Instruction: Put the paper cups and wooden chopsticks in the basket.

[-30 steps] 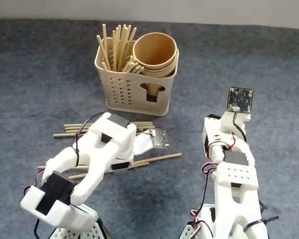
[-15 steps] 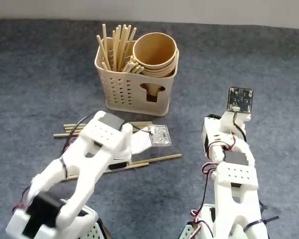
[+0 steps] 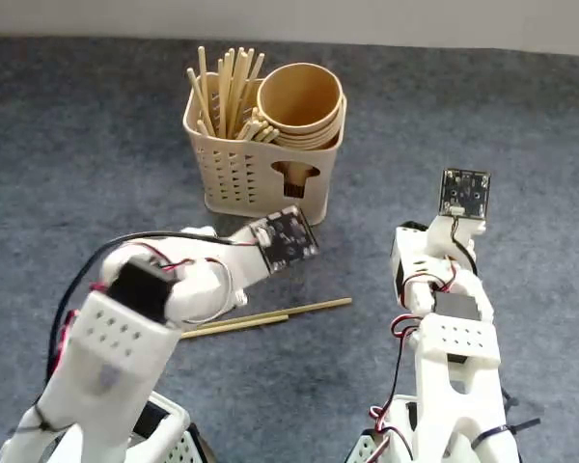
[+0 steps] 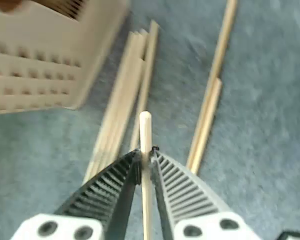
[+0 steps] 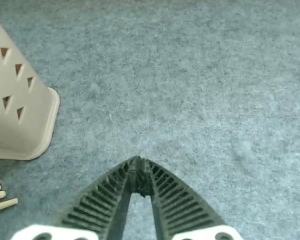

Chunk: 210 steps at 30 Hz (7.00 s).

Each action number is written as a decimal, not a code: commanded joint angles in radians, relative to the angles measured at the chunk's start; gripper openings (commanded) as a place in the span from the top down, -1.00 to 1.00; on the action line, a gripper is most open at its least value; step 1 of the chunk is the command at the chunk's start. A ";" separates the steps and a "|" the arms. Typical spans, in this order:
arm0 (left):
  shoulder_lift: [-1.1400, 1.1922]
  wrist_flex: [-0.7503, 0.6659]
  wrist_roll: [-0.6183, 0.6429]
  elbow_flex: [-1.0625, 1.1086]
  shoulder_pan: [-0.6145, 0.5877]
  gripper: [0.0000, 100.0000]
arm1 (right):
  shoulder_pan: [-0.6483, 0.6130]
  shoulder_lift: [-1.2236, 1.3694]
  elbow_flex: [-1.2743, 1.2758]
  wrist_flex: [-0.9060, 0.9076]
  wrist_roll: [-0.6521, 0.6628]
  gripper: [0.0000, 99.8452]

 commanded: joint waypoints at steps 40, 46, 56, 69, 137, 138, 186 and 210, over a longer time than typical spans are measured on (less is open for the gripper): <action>0.156 -1.092 0.667 -0.285 -0.239 0.95 | -0.008 -0.013 -0.004 -0.024 0.011 0.98; 0.176 -0.879 0.657 -0.364 -0.245 0.74 | -0.008 -0.013 -0.004 -0.024 0.011 0.98; 0.176 -0.265 0.548 -0.700 -0.239 0.76 | -0.005 -0.013 -0.004 -0.024 0.011 0.98; 0.176 0.087 0.468 -0.700 -0.120 0.77 | 0.007 -0.013 -0.004 -0.024 0.011 0.98; 0.944 -0.336 0.077 -0.127 0.048 0.89 | 0.021 -0.013 -0.005 -0.024 0.011 0.98; 0.944 -0.333 0.077 -0.122 0.048 0.89 | 0.021 -0.013 -0.005 -0.024 0.011 0.98; -0.255 -0.351 0.442 -0.054 -0.108 0.99 | 0.021 -0.013 -0.005 -0.024 0.011 0.98; 0.004 -1.049 0.559 -0.226 -0.153 0.99 | 0.021 -0.013 -0.005 -0.024 0.011 0.98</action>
